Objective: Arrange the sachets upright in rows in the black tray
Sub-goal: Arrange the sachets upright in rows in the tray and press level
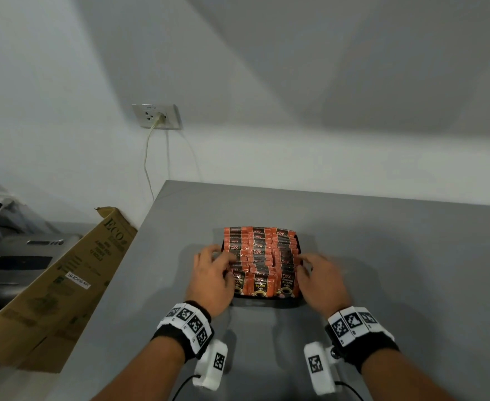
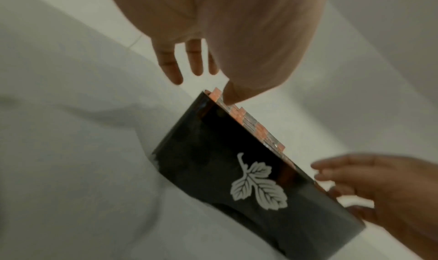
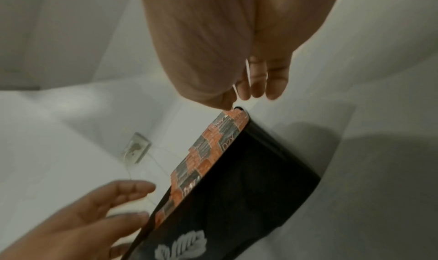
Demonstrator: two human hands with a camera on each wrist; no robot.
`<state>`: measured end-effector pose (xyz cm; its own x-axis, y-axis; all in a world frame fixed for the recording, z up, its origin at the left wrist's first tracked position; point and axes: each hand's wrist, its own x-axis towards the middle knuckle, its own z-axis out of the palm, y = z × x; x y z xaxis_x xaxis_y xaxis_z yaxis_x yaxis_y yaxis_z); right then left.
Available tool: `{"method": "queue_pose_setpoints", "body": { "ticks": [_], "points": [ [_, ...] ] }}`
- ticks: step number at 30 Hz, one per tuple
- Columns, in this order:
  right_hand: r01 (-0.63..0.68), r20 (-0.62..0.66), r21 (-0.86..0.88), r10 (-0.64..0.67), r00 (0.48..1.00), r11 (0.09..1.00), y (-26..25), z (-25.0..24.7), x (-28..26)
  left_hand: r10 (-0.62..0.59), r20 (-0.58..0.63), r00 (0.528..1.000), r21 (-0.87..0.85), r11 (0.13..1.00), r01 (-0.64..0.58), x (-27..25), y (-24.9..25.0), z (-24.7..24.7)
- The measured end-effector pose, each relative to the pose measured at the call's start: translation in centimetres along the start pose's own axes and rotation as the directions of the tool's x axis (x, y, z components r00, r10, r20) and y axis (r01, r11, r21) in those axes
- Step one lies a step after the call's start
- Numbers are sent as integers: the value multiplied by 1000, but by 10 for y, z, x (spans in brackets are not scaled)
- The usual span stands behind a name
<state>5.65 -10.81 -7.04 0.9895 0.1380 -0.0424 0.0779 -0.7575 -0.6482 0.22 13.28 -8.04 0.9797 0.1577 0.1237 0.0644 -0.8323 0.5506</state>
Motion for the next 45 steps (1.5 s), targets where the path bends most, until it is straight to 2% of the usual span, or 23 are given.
{"method": "queue_pose_setpoints", "body": {
  "ticks": [2,4,9,14,20,23,26,28,30,31,37,45],
  "points": [
    [149,3,-108,-149,989,983,0,5,-4,85,52,995,147,985,-92,0,1,1],
    [230,25,-170,-229,973,958,1,11,-7,99,99,990,243,962,-120,-1,2,2],
    [256,-5,-240,-265,964,937,6,16,-5,94,71,993,269,957,-110,4,2,1],
    [260,16,-269,-266,964,927,8,15,-4,99,103,990,317,940,-127,7,5,0],
    [264,43,-288,-263,964,920,11,16,-3,52,79,996,334,939,-75,10,0,-3],
    [256,1,-280,-266,964,925,9,18,-3,33,80,996,337,940,-59,9,-2,-4],
    [380,-52,-249,-404,913,891,-5,16,-9,35,80,996,330,942,-60,10,-1,-2],
    [485,81,-222,-480,873,846,-17,19,-16,33,76,997,325,944,-56,10,0,-1],
    [536,259,-239,-478,839,810,-24,27,-23,31,72,997,322,945,-52,10,0,-1],
    [550,297,-268,-475,828,791,-25,31,-25,28,69,997,319,946,-48,10,0,-1],
    [528,228,-355,-476,849,772,-21,47,-31,23,70,997,298,954,-43,8,0,-1],
    [507,186,-248,-473,861,825,-20,38,-34,-6,78,997,173,985,-7,6,1,-6]
  ]
}}
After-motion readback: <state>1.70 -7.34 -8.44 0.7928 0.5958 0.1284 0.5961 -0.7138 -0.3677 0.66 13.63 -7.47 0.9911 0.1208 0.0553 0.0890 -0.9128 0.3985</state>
